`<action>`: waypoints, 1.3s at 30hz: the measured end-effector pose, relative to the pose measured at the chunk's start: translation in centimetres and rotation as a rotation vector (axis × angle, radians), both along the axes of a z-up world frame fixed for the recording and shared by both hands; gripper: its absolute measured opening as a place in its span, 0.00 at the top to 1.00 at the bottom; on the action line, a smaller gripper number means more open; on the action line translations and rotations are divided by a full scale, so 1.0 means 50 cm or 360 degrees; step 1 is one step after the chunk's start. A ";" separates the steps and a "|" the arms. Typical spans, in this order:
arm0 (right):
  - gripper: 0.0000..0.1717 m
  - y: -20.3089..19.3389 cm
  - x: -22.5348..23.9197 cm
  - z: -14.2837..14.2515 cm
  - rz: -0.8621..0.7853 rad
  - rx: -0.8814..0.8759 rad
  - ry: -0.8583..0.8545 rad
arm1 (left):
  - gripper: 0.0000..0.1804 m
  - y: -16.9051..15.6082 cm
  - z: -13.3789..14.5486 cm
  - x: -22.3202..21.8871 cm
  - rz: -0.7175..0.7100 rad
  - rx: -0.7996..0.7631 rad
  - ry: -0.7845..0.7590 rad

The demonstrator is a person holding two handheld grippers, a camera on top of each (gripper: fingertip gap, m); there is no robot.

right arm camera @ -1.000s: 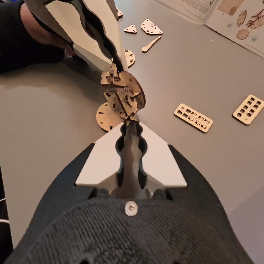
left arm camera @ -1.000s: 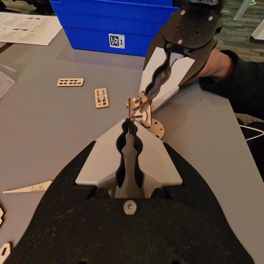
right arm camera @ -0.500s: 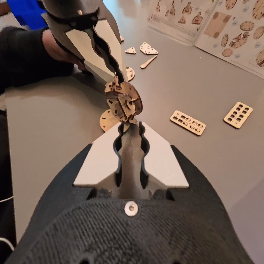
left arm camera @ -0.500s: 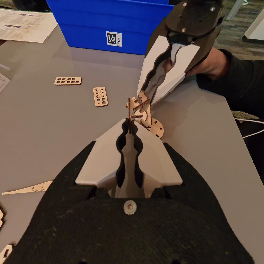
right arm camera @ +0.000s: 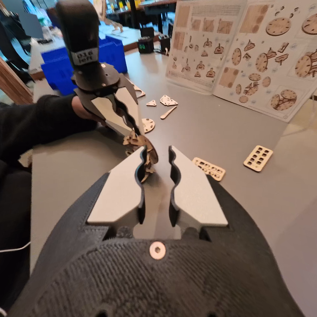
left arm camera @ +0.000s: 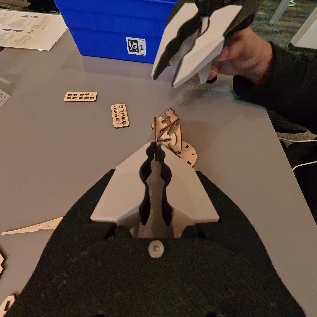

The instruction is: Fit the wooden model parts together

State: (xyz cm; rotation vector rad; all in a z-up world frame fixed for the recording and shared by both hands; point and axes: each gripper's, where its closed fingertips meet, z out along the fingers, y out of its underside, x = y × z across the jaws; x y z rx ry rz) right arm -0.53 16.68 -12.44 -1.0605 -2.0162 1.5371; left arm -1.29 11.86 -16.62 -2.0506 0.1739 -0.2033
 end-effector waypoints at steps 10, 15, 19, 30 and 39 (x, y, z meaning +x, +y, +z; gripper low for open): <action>0.93 -0.068 -0.025 -0.025 0.0456 0.0572 -0.0245 | 1.00 -0.001 -0.001 0.000 -0.0011 0.0001 0.0023; 0.93 -0.083 -0.023 -0.036 0.0670 0.0857 -0.0452 | 1.00 -0.001 0.000 0.000 -0.0019 0.0005 0.0037; 0.99 -0.089 -0.025 -0.048 0.0806 0.1092 -0.0491 | 1.00 -0.002 -0.004 -0.002 -0.0017 -0.0005 0.0082; 0.94 -0.071 -0.025 -0.077 0.0855 0.1462 -0.0694 | 1.00 -0.002 -0.001 0.002 -0.0052 0.0028 0.0171; 0.98 -0.077 -0.021 -0.080 0.0798 0.1538 -0.0651 | 0.99 -0.010 -0.011 0.003 -0.0045 -0.0053 0.0073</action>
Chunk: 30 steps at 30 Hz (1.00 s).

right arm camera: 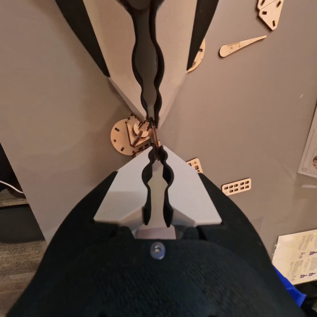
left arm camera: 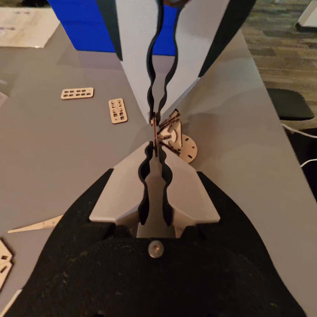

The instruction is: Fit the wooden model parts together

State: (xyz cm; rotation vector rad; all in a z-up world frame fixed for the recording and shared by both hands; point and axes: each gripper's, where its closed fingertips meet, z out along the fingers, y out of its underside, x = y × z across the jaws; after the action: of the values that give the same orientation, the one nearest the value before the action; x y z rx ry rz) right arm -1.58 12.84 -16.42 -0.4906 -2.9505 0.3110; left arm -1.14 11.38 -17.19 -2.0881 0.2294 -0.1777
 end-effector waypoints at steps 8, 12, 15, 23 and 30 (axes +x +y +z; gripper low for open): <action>0.98 -0.004 0.005 0.002 -0.0080 0.0037 0.0128 | 0.77 -0.043 -0.022 -0.019 0.0005 -0.0185 -0.0015; 0.98 -0.004 0.004 0.002 -0.0092 0.0056 0.0165 | 0.76 -0.048 -0.048 0.001 -0.0097 -0.0258 0.0000; 0.98 -0.004 0.004 0.003 -0.0083 0.0063 0.0182 | 0.76 -0.043 -0.065 0.006 -0.0117 -0.0315 0.0122; 0.98 -0.004 0.003 0.003 -0.0101 0.0027 0.0187 | 0.86 -0.027 -0.040 0.013 -0.0142 -0.0168 0.0166; 0.98 -0.004 0.004 0.003 -0.0102 0.0018 0.0194 | 0.89 -0.025 -0.042 0.017 -0.0165 -0.0166 0.0206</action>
State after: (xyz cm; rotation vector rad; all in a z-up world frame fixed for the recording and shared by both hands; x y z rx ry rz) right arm -1.37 12.62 -16.28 -0.5429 -2.8110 0.3053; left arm -0.30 10.12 -19.28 -2.1950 0.4150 -0.1193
